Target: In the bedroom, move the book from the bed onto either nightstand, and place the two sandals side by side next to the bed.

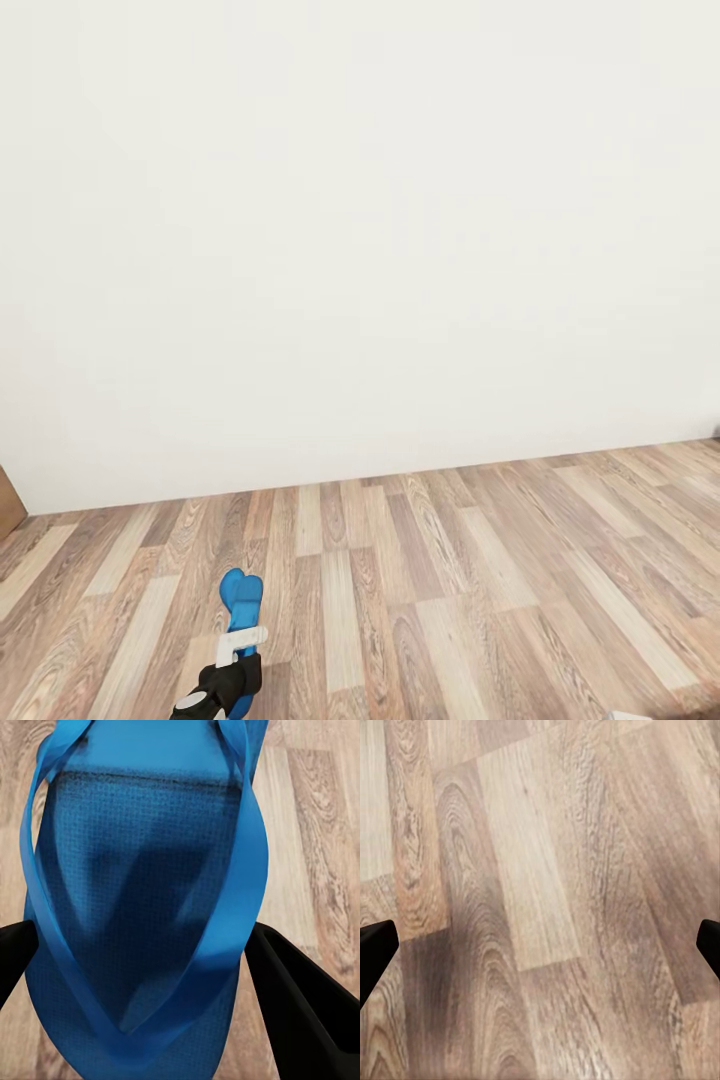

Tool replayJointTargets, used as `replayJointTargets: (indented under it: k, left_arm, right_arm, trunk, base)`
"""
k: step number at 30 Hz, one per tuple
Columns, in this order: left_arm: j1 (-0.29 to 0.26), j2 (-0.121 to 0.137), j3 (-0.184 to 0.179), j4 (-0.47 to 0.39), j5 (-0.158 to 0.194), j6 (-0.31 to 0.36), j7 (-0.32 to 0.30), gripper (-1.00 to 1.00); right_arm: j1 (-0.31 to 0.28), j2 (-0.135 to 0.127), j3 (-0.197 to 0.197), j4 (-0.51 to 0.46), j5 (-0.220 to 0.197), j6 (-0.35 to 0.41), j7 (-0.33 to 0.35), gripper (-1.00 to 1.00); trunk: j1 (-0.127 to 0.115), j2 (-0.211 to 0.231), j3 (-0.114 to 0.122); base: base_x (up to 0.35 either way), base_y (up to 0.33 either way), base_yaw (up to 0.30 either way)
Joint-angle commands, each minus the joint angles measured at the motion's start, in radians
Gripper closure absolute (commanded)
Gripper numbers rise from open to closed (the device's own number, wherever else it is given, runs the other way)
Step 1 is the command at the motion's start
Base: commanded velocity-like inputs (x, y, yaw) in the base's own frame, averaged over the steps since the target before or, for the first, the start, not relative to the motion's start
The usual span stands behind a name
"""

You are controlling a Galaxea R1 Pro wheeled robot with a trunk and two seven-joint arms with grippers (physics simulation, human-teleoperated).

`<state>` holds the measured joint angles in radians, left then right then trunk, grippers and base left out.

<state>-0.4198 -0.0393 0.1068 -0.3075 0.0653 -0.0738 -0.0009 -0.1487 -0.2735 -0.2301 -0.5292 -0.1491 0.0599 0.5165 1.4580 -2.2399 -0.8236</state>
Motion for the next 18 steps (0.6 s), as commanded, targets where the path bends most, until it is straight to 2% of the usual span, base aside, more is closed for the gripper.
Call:
replayJointTargets:
  k: [1,5,18]
  left_arm:
    - [-0.001,-0.001,0.003,0.001,0.007,-0.003,0.0,1.0]
    - [-0.001,-0.001,0.003,0.001,0.007,-0.003,0.0,1.0]
    - [-0.001,-0.001,0.004,0.001,0.007,-0.003,0.0,1.0]
  right_arm:
    - [0.0,0.0,-0.003,0.0,-0.009,0.006,0.006,-1.0]
    - [-0.001,0.0,-0.003,0.0,-0.009,0.006,0.007,-1.0]
    - [0.0,0.0,-0.003,0.0,-0.01,0.006,0.007,-1.0]
  trunk:
    - [0.0,0.0,-0.001]
    - [0.0,0.0,-0.002]
    - [-0.046,0.084,0.034]
  base:
    - [0.0,0.0,0.0]
    - [0.0,0.0,0.0]
    - [0.0,0.0,0.015]
